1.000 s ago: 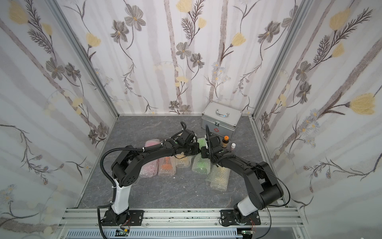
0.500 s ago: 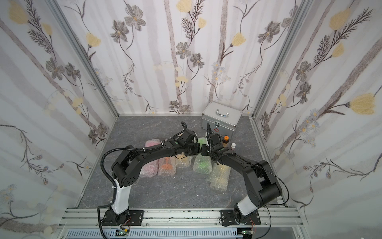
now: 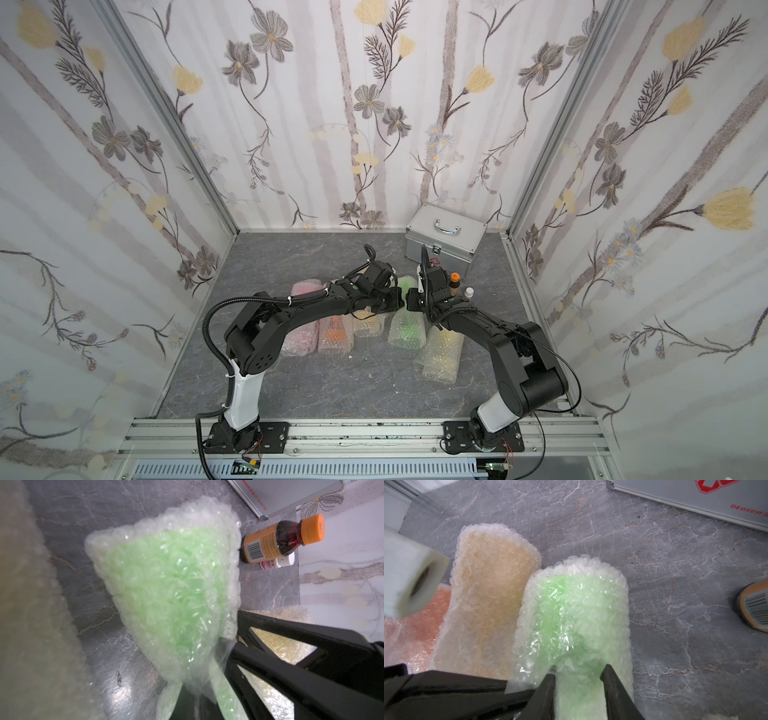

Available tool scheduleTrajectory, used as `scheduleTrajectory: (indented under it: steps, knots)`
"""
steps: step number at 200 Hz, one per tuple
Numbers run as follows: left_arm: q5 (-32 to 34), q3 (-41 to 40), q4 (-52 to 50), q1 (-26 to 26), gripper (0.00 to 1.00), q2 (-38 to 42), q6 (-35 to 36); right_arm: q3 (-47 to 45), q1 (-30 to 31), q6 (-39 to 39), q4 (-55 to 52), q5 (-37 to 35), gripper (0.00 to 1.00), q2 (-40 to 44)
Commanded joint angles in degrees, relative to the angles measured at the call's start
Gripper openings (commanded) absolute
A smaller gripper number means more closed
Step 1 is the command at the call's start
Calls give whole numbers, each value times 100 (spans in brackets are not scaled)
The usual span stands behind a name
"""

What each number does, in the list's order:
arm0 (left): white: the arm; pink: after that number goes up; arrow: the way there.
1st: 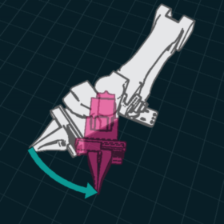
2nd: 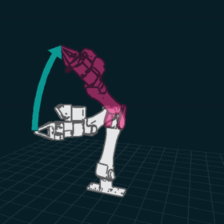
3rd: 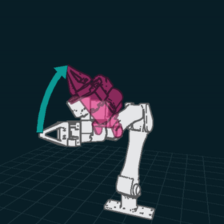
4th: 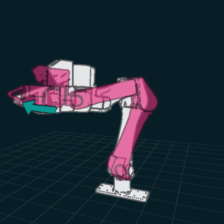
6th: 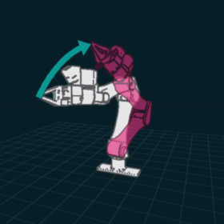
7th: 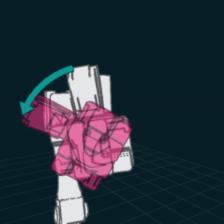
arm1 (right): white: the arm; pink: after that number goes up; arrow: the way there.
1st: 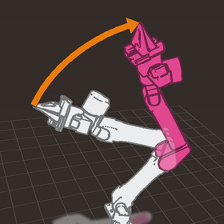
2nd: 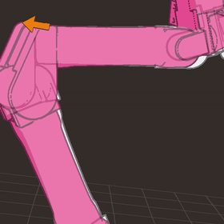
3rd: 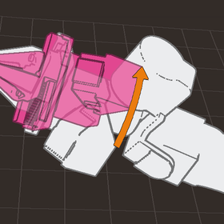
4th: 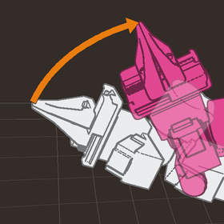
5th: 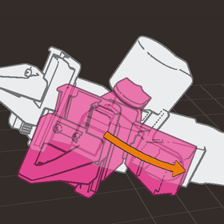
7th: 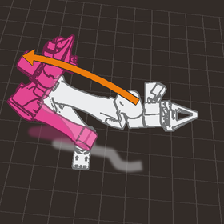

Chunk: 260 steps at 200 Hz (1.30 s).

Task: Unpack wine glasses from bubble wrap
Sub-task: Unwrap the bubble wrap at the center of the board.

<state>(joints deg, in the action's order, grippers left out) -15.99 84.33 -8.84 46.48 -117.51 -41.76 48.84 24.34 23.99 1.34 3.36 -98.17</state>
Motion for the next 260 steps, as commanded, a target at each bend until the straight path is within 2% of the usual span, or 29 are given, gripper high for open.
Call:
scheduleTrajectory:
  steps: [1, 156, 169, 184, 260]
  knots:
    - [-72, -31, -37, 19, 2, -17, 45, -31, -31, 202, 447, 123, 37, 33]
    - [-31, -66, -40, 10, 2, 48, 26, -569, -369, 434, 744, 754, 38, 409]
    - [-26, -66, -30, 11, 2, 49, 27, -726, -374, 412, 726, 737, 45, 480]
    - [-34, -66, -36, 12, 3, 50, 21, -777, -374, 324, 630, 707, 49, 555]
    - [-63, -58, -35, -8, 4, 54, 27, -942, -413, -77, 197, 618, 49, 853]
